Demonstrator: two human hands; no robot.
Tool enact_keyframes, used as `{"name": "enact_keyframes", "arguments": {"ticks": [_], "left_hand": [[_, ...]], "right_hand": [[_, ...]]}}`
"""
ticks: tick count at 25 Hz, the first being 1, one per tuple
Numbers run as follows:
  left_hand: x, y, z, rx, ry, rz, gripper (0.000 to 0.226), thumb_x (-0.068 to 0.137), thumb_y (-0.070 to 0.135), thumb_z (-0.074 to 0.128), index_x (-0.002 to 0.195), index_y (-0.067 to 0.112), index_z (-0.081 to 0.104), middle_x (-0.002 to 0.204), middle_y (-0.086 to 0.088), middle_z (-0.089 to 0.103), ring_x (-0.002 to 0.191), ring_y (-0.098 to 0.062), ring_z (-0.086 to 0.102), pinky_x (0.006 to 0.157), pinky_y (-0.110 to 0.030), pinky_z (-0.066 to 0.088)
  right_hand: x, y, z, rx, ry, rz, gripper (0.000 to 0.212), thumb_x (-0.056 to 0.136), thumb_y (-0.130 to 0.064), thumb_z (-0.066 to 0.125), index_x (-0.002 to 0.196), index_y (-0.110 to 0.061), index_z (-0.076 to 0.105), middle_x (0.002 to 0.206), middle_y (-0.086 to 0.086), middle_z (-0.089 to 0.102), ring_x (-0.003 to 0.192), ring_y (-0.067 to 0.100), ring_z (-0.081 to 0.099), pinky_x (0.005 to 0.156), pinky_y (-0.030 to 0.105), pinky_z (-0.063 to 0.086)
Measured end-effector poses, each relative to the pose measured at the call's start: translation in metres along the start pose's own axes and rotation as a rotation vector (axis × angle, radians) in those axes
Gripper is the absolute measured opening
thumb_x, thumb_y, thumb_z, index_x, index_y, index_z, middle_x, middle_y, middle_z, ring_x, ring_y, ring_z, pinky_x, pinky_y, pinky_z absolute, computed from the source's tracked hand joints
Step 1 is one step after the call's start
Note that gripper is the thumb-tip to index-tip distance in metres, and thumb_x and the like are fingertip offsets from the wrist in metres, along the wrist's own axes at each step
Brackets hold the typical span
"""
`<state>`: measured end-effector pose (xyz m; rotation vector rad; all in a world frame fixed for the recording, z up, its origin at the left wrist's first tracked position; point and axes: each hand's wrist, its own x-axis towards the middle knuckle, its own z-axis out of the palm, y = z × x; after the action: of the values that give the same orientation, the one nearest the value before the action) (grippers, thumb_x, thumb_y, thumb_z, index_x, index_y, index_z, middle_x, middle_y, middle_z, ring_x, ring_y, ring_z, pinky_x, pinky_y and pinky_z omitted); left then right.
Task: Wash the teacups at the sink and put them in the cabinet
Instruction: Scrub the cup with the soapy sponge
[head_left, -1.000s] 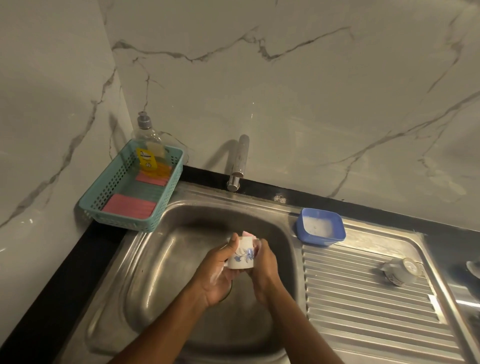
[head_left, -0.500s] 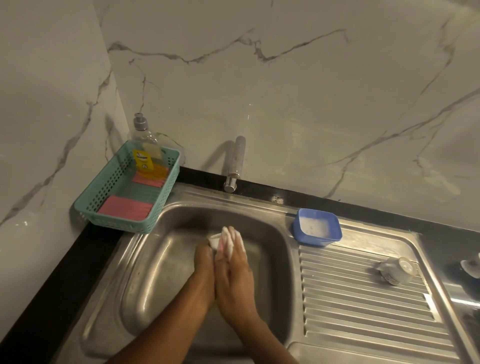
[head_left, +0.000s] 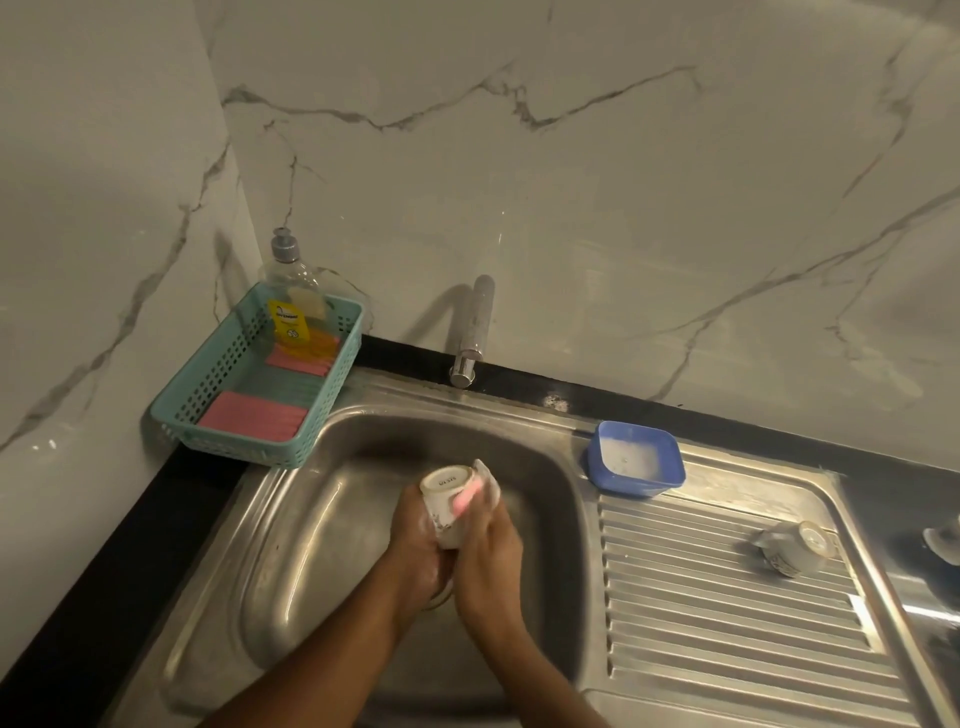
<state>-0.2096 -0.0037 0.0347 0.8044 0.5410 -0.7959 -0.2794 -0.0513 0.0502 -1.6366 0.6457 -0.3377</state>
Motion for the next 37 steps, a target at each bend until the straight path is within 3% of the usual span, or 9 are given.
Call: {"name": "enact_keyframes", "arguments": {"ticks": [3, 7, 12, 17, 23, 26, 30, 33, 37], "left_hand": [[-0.006, -0.001, 0.005, -0.002, -0.015, -0.011, 0.034, 0.092, 0.034, 0.052, 0.090, 0.007, 0.073, 0.080, -0.014, 0.069, 0.072, -0.026, 0.068, 0.067, -0.033, 0.053], [0.002, 0.008, 0.006, -0.049, 0.034, 0.026, 0.034, 0.095, 0.030, 0.049, 0.099, 0.003, 0.069, 0.078, -0.013, 0.067, 0.065, -0.025, 0.068, 0.054, -0.026, 0.057], [0.002, 0.000, 0.003, -0.003, 0.016, -0.019, 0.050, 0.094, 0.045, 0.044, 0.108, 0.006, 0.072, 0.091, -0.016, 0.073, 0.085, -0.030, 0.071, 0.077, -0.037, 0.054], [0.005, 0.007, 0.012, 0.093, 0.066, -0.185, 0.041, 0.088, 0.048, 0.065, 0.095, 0.008, 0.075, 0.088, -0.014, 0.072, 0.089, -0.030, 0.070, 0.085, -0.037, 0.055], [0.007, 0.005, 0.008, -0.121, 0.019, -0.167, 0.033, 0.092, 0.028, 0.054, 0.095, 0.001, 0.073, 0.089, -0.016, 0.071, 0.073, -0.028, 0.070, 0.066, -0.034, 0.057], [0.005, 0.015, 0.016, -0.052, -0.068, -0.171, 0.036, 0.086, 0.032, 0.059, 0.090, -0.001, 0.071, 0.081, -0.016, 0.069, 0.070, -0.028, 0.068, 0.058, -0.032, 0.058], [-0.012, 0.030, 0.029, 0.028, -0.190, -0.194, 0.022, 0.067, 0.025, 0.065, 0.068, 0.003, 0.070, 0.063, -0.009, 0.065, 0.051, -0.021, 0.065, 0.047, -0.023, 0.054], [-0.016, 0.029, 0.022, 0.004, -0.244, -0.141, 0.020, 0.068, 0.023, 0.063, 0.062, 0.005, 0.069, 0.063, -0.009, 0.063, 0.051, -0.021, 0.063, 0.046, -0.023, 0.051], [-0.007, 0.031, 0.012, -0.013, -0.246, -0.230, 0.024, 0.079, 0.023, 0.055, 0.067, 0.005, 0.066, 0.064, -0.007, 0.062, 0.054, -0.021, 0.061, 0.052, -0.025, 0.051]], "right_hand": [[0.018, -0.002, -0.005, 0.083, -0.003, 0.067, 0.027, 0.109, -0.032, 0.037, 0.116, -0.036, 0.063, 0.107, -0.012, 0.071, 0.102, -0.001, 0.067, 0.079, 0.010, 0.052], [-0.013, 0.011, 0.007, 0.028, -0.011, -0.115, 0.040, 0.107, -0.043, 0.039, 0.144, -0.031, 0.051, 0.136, -0.017, 0.062, 0.128, -0.002, 0.055, 0.107, 0.021, 0.043], [0.020, -0.004, -0.003, 0.134, -0.077, 0.017, 0.026, 0.107, -0.034, 0.039, 0.121, -0.036, 0.060, 0.104, -0.016, 0.072, 0.106, 0.001, 0.067, 0.083, 0.016, 0.055], [0.024, 0.015, -0.007, -0.158, -0.070, -0.210, 0.042, 0.103, -0.059, 0.034, 0.141, -0.048, 0.047, 0.137, -0.012, 0.060, 0.128, 0.006, 0.057, 0.107, 0.037, 0.048], [0.003, 0.044, -0.017, -0.258, 0.021, -0.372, 0.050, 0.108, -0.028, 0.040, 0.148, -0.057, 0.031, 0.151, -0.037, 0.036, 0.148, 0.004, 0.030, 0.120, 0.052, 0.031], [0.022, 0.034, -0.016, -0.180, 0.055, -0.402, 0.047, 0.110, -0.028, 0.037, 0.144, -0.059, 0.035, 0.153, -0.019, 0.045, 0.149, 0.014, 0.033, 0.118, 0.057, 0.033], [0.050, -0.004, -0.031, -0.349, -0.024, -0.596, 0.039, 0.103, -0.061, 0.028, 0.137, -0.049, 0.041, 0.144, -0.005, 0.054, 0.140, 0.016, 0.045, 0.116, 0.045, 0.039], [0.066, -0.025, -0.042, -0.514, -0.309, -0.600, 0.037, 0.104, -0.057, 0.028, 0.112, -0.030, 0.053, 0.108, -0.002, 0.065, 0.101, 0.009, 0.062, 0.089, 0.038, 0.055], [0.073, -0.007, -0.064, -0.632, -0.400, -0.754, 0.036, 0.103, -0.058, 0.029, 0.115, -0.029, 0.046, 0.108, 0.001, 0.061, 0.094, 0.014, 0.059, 0.085, 0.022, 0.051]]}}
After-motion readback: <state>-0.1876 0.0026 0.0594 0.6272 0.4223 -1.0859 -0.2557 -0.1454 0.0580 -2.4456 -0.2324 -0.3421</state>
